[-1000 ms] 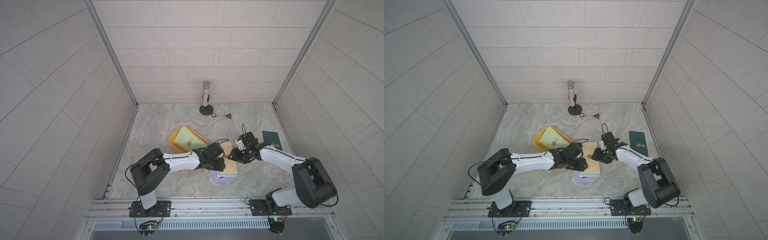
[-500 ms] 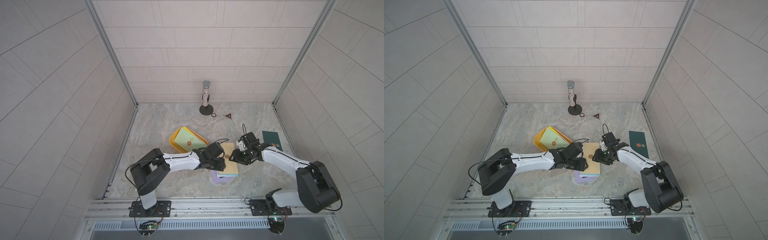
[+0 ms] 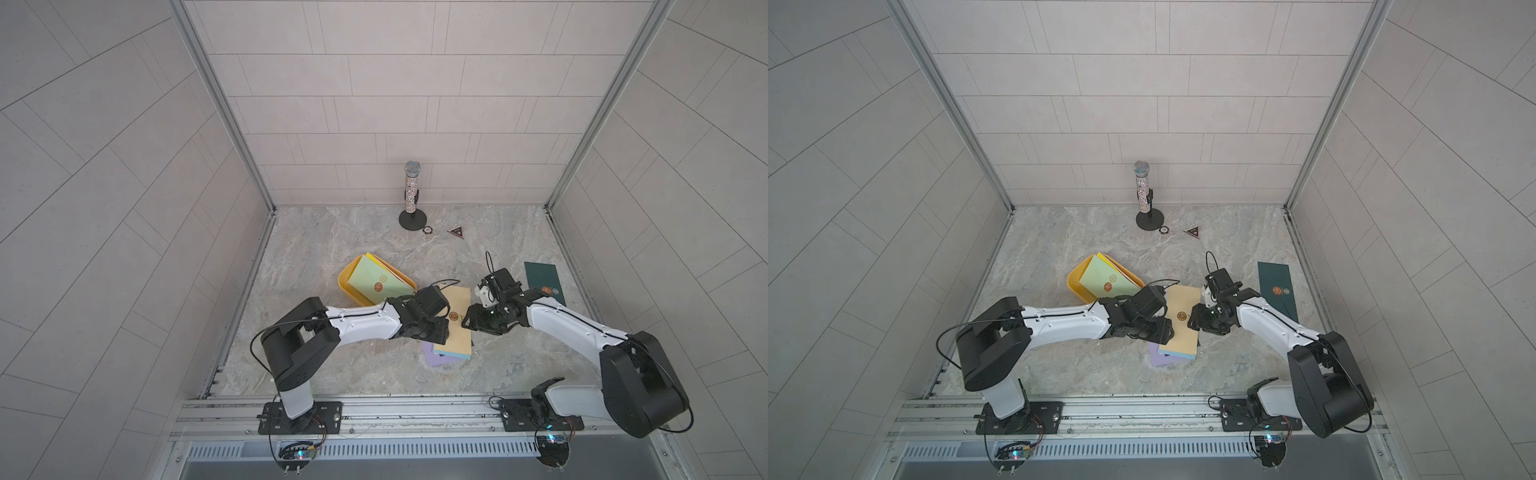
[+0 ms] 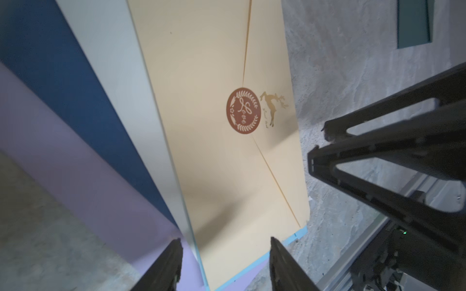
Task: Put the sealed envelopes into the storage box
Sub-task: Pick up the envelope from the center of the board.
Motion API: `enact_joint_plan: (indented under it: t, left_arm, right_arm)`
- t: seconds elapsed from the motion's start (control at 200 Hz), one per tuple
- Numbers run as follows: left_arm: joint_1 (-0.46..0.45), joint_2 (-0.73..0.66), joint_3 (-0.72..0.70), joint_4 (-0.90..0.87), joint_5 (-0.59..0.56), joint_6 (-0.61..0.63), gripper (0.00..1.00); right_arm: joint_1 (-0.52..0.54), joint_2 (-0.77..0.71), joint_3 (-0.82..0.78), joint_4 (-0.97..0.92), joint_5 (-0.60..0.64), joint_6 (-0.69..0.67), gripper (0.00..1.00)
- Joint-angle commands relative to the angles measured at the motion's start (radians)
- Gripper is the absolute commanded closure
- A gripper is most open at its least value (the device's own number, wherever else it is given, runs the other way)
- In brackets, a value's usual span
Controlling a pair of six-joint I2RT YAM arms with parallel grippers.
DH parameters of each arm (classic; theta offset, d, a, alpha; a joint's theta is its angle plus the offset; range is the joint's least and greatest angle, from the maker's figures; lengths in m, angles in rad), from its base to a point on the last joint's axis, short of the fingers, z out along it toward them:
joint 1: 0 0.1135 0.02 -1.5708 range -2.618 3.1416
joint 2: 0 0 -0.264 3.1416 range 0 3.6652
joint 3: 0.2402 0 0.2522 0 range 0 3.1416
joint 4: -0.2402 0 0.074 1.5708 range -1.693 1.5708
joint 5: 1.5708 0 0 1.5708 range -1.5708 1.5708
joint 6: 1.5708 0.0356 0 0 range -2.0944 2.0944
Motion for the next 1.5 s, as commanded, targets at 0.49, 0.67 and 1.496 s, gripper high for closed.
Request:
enact_joint_plan:
  t: [0.49, 0.67, 1.496]
  left_arm:
    - [0.042, 0.162, 0.199, -0.101, -0.059, 0.063, 0.43]
    - [0.054, 0.169, 0.184, -0.083, -0.070, 0.052, 0.46]
    - [0.066, 0.208, 0.141, -0.027, -0.046, 0.034, 0.58]
  right_arm:
    - [-0.126, 0.155, 0.044, 0.226, -0.074, 0.043, 0.50]
    - [-0.153, 0.250, 0.115, 0.261, -0.137, 0.044, 0.52]
    - [-0.192, 0.395, 0.134, 0.324, -0.192, 0.057, 0.54]
